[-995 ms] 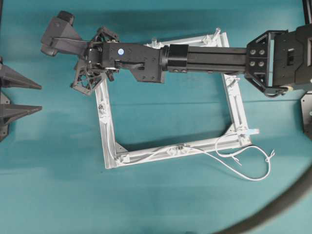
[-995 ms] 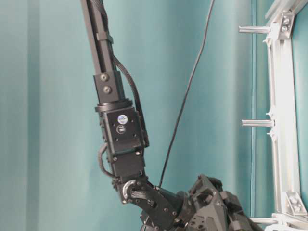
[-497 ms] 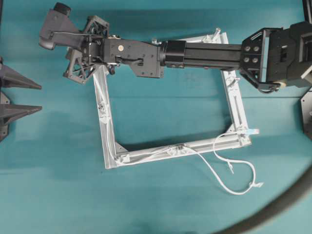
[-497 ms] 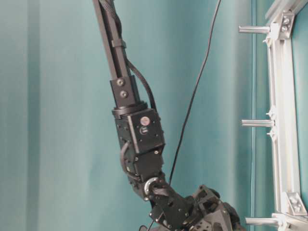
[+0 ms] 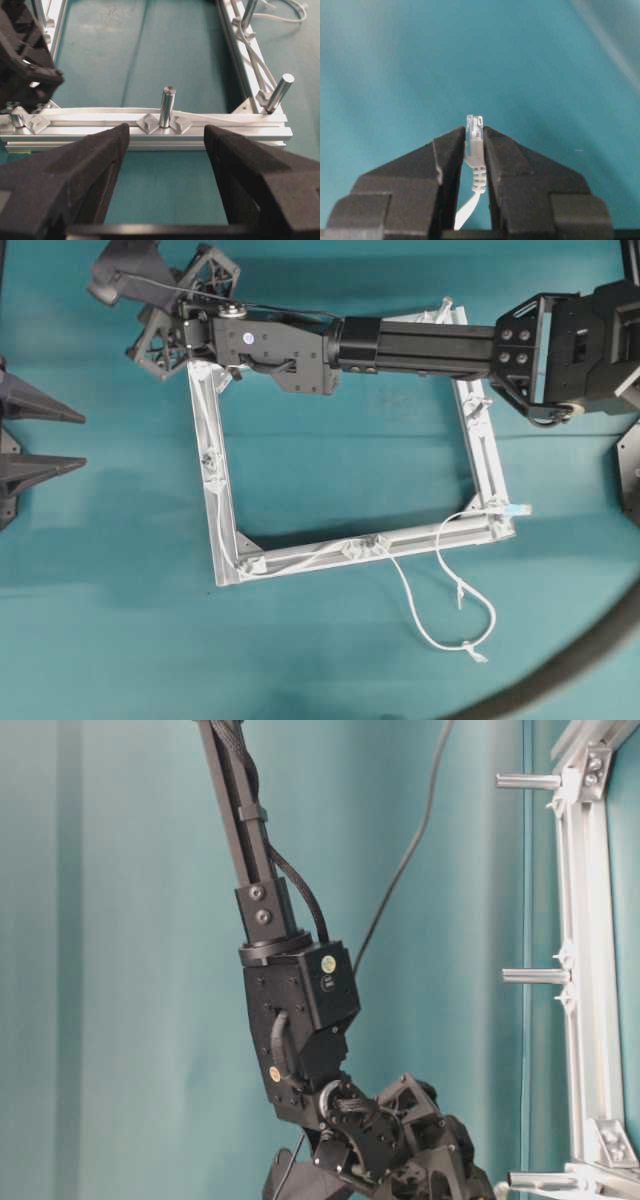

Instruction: Move the cable alternately left and right between 8 pins so it hooks onto each one.

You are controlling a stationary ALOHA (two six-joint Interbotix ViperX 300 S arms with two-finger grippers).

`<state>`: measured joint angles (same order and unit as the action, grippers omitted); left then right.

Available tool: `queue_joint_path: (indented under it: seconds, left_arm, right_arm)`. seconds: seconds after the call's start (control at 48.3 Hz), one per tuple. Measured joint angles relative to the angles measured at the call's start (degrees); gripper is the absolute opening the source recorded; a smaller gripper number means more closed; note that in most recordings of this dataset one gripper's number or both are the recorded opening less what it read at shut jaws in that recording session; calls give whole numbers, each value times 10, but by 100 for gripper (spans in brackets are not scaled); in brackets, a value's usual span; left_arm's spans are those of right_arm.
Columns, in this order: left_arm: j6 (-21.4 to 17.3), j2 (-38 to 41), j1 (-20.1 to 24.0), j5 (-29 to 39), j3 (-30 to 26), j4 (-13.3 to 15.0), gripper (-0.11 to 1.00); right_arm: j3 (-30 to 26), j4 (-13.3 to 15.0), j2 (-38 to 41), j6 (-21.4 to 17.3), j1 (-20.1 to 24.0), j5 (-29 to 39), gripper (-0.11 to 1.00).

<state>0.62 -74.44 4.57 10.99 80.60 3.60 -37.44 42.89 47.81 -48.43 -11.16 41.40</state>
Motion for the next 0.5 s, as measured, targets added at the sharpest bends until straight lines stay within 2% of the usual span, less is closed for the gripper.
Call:
queue_joint_path:
  seconds: [0.083, 0.249, 0.497]
  left_arm:
    - [0, 0, 0, 0, 0, 0, 70]
    - [0, 1, 0, 0, 0, 0, 70]
    - [1, 1, 0, 0, 0, 0, 70]
  right_arm:
    - [0, 22, 0, -35, 0, 12, 15]
    - [13, 47, 0, -87, 0, 22, 15]
    - [89, 91, -33, -167, 9, 27, 15]
